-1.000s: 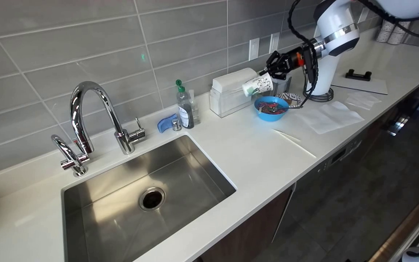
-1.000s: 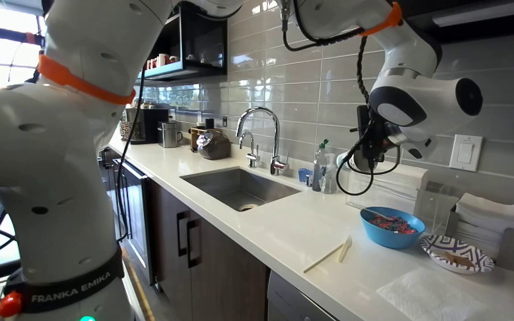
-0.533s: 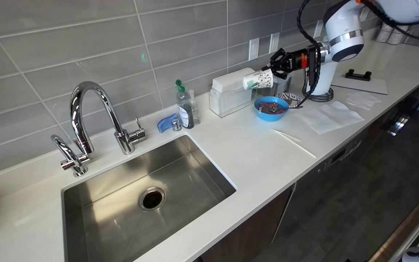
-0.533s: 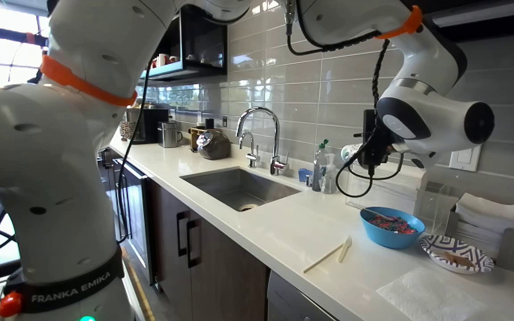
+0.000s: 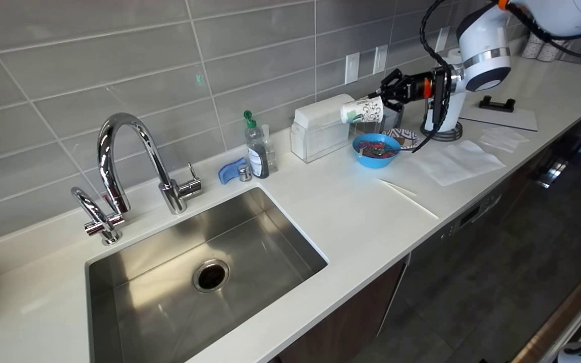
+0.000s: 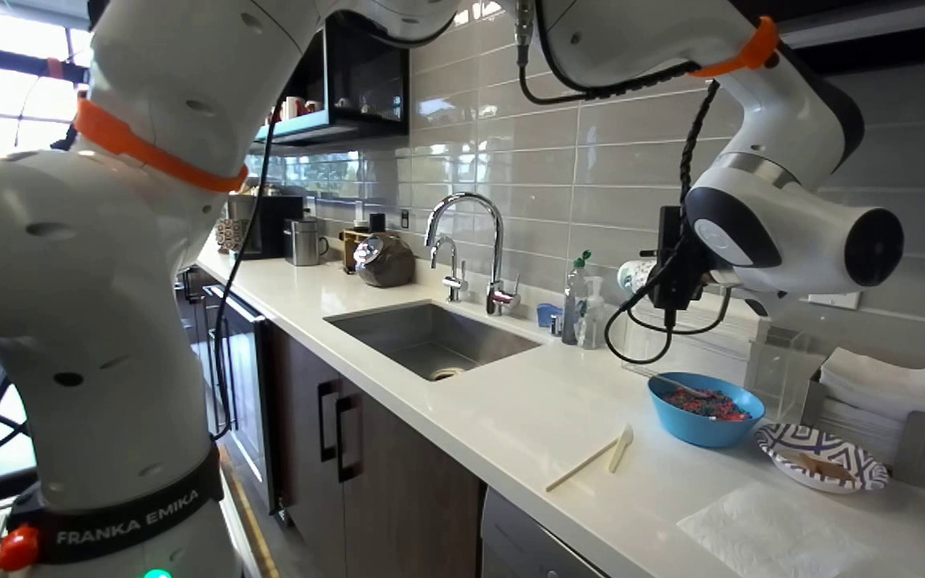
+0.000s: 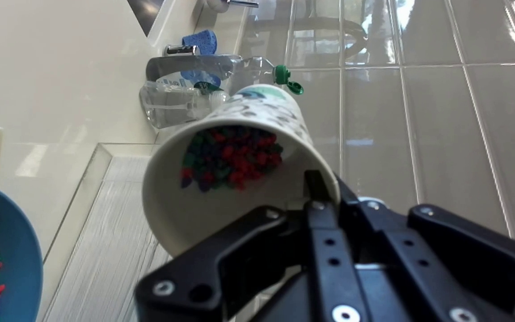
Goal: Pour the cup's contents into the bowl
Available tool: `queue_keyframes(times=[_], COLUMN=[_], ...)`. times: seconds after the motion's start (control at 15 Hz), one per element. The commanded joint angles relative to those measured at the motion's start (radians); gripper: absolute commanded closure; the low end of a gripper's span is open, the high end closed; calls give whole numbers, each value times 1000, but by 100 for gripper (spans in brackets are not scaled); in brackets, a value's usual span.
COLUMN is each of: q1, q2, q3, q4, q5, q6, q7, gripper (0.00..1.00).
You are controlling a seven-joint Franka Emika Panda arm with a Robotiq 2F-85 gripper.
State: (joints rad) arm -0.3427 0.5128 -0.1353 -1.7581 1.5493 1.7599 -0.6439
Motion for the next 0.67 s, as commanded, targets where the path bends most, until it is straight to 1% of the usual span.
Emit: queue_keyframes(times=[0.0, 0.33, 0.4, 0.6], q1=[19, 22, 23, 12], q2=[3, 3, 8, 30], q3=[-25, -26, -23, -22], q4=[3, 4, 14, 37], q5=[7, 6, 7, 9], q6=[-9, -9, -15, -45], q7=[1, 1, 8, 17], gripper=[95, 95, 99, 99])
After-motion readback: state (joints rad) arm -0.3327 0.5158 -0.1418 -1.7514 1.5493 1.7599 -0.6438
